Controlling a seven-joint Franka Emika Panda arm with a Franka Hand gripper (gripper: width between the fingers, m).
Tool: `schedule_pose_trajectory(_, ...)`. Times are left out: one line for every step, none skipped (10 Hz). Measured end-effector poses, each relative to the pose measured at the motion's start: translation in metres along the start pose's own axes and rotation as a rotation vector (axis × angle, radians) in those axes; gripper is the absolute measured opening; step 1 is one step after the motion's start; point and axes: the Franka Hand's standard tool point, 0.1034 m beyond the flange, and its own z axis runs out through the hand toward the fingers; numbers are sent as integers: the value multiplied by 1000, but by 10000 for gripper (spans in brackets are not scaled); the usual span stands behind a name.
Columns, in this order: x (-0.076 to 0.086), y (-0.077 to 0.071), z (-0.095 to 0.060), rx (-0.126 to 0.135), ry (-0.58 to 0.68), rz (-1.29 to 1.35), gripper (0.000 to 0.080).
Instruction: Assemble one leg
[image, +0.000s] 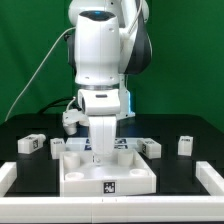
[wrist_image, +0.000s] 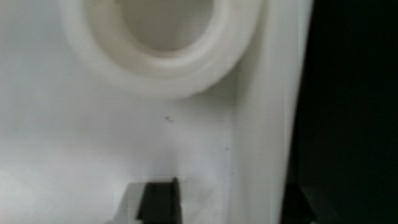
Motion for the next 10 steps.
schedule_pose_trajectory(0,1,-1,-5,-1,1,67)
schedule_pose_trajectory(0,3,-2,-12,-1,1,57)
schedule_pose_trajectory(0,3,-2,-15,-1,1,57)
schedule_pose_trajectory(0,4,-2,-17,-1,1,57)
schedule_pose_trajectory(0,4,-2,-17,-1,1,57)
schedule_pose_trajectory(0,4,-2,-17,-1,1,57)
schedule_pose_trajectory(0,4,-2,-18,-1,1,57)
schedule_pose_trajectory(1,4,-2,-18,0,9,57)
schedule_pose_trajectory(13,7,-2,-20,6,64,57)
schedule_pose_trajectory(30,12,-3,-23,12,88,57)
